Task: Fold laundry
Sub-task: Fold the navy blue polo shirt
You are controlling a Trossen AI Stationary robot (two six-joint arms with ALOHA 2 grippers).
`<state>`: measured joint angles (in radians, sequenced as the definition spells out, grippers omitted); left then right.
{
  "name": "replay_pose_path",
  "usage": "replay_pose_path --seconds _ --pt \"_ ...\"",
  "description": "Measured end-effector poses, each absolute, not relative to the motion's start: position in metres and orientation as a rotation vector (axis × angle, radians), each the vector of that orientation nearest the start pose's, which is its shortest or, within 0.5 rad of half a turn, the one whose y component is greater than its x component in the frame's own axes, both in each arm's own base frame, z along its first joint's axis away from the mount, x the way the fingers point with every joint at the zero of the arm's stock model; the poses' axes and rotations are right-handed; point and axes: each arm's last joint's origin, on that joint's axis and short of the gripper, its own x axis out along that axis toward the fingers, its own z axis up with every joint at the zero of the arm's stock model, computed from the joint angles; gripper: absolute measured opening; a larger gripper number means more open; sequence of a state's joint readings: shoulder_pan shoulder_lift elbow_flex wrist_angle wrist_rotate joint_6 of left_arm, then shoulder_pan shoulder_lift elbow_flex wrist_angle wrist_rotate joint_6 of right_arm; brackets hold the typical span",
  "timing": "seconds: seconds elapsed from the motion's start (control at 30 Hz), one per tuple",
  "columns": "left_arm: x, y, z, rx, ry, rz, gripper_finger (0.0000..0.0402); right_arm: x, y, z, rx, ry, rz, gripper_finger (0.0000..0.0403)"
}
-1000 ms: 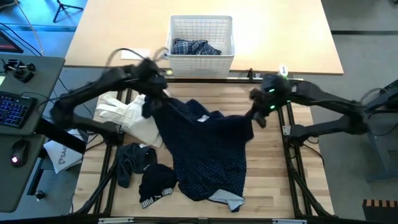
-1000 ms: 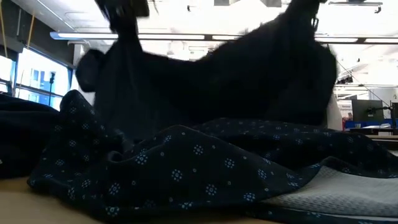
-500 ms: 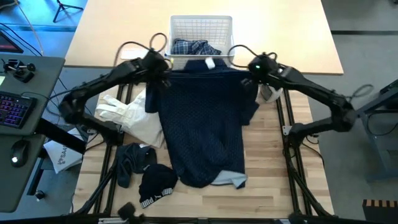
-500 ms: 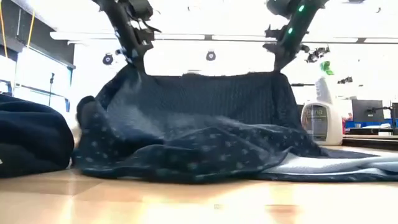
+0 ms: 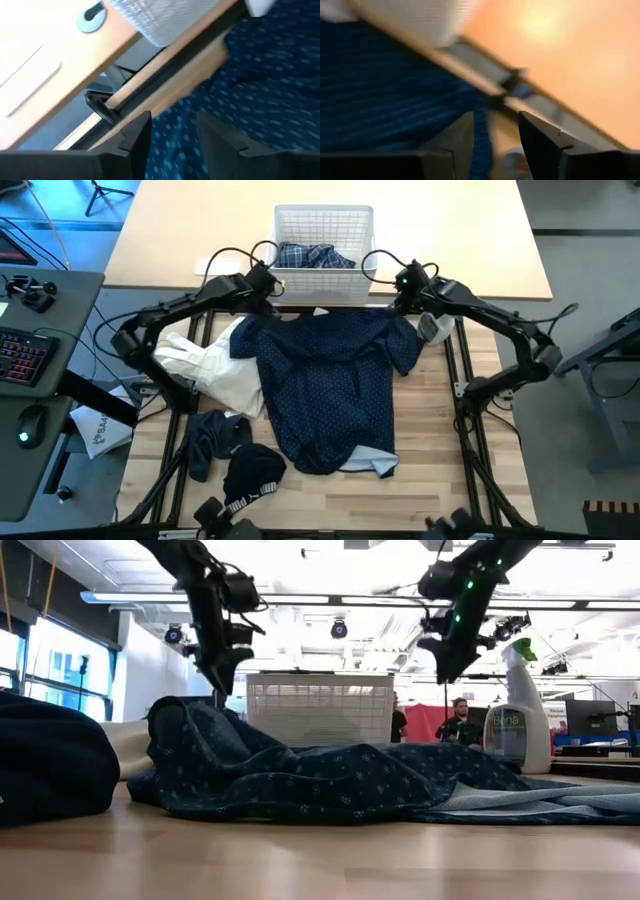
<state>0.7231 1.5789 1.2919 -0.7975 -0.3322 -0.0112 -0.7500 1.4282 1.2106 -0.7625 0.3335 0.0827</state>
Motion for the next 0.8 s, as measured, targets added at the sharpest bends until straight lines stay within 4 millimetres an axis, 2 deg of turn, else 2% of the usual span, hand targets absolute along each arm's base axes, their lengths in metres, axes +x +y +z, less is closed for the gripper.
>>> replay_pose_path --seconds 0.17,0.27,0.33,0.5,0.67,0.73,0.8 --pt "0.224 0.184 0.305 -0.245 1.014 0.768 0.016 0.214 -0.162 0.3 0.409 0.903 -0.503 0.0164" --pt "0.221 0.158 0.326 -0.28 0.92 0.648 0.0158 0.221 -0.123 0.291 0.439 0.879 -0.115 0.0164" --pt "0.219 0.139 0.338 -0.304 0.864 0.578 0.0156 0.222 -0.097 0.278 0.442 0.898 0.058 0.0165" --pt "0.214 0.095 0.355 -0.353 0.814 0.476 0.0152 0.218 -0.035 0.238 0.471 1.036 0.288 0.0165" --pt "0.213 0.058 0.351 -0.423 0.901 0.471 0.0152 0.219 0.023 0.203 0.403 1.063 0.486 0.0165" --pt "0.214 0.044 0.347 -0.415 0.958 0.466 0.0151 0.22 0.044 0.194 0.386 1.021 0.515 0.0165" --pt "0.214 0.03 0.344 -0.394 1.008 0.456 0.0151 0.222 0.062 0.189 0.38 0.991 0.458 0.0165"
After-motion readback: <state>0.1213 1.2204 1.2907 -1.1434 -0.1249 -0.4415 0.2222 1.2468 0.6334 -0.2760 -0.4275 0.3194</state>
